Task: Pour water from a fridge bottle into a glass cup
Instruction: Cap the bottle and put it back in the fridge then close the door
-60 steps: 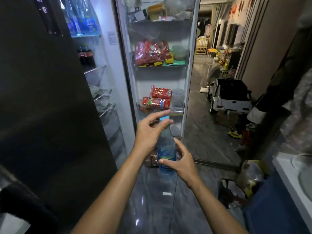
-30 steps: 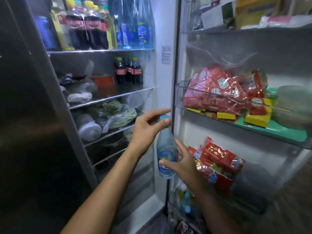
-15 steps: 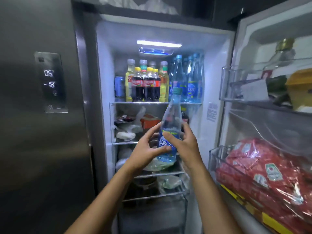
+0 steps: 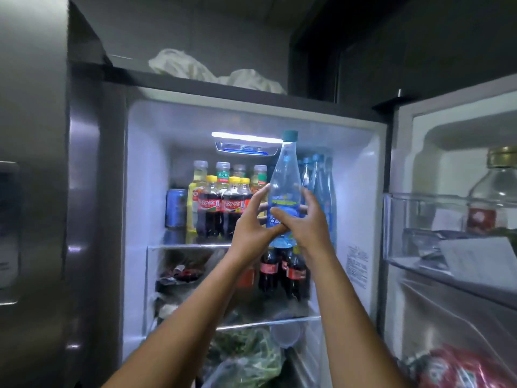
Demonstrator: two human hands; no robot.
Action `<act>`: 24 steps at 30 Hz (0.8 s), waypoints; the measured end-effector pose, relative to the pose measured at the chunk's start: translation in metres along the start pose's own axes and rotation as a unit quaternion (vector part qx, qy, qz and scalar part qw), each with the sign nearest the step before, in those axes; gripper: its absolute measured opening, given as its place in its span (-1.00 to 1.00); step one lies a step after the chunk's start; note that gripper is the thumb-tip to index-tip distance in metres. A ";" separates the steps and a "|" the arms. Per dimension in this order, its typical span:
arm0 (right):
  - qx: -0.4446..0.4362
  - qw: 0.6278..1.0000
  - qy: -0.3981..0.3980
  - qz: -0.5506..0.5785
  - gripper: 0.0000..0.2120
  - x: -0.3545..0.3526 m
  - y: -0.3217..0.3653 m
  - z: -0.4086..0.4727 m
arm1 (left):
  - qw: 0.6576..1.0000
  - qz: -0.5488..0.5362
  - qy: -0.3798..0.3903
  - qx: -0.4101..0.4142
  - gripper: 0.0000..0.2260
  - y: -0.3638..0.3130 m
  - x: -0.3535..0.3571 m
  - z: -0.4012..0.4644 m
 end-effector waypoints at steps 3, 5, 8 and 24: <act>-0.010 1.000 -0.020 -0.009 -0.28 0.003 -0.021 0.028 | 0.999 0.030 -0.007 0.014 -0.19 0.017 0.007 0.027; -0.010 0.999 -0.030 -0.018 -0.25 0.006 -0.036 0.041 | 0.999 0.051 0.000 0.015 -0.17 0.030 0.010 0.039; 0.003 0.999 -0.034 -0.037 -0.27 0.008 -0.055 0.052 | 0.997 0.071 0.011 0.012 -0.18 0.044 0.015 0.048; 0.071 0.981 -0.022 -0.179 -0.15 0.017 -0.088 0.076 | 0.990 0.123 0.035 -0.066 -0.22 0.076 0.020 0.066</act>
Point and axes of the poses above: each hand's wrist, its own z-axis towards the middle knuckle, its own x-axis out of the palm, y = z × x, the point moved 1 cm from there along z, towards the middle knuckle, and after that the axes turned 9 degrees about z, right-handed, at the moved point
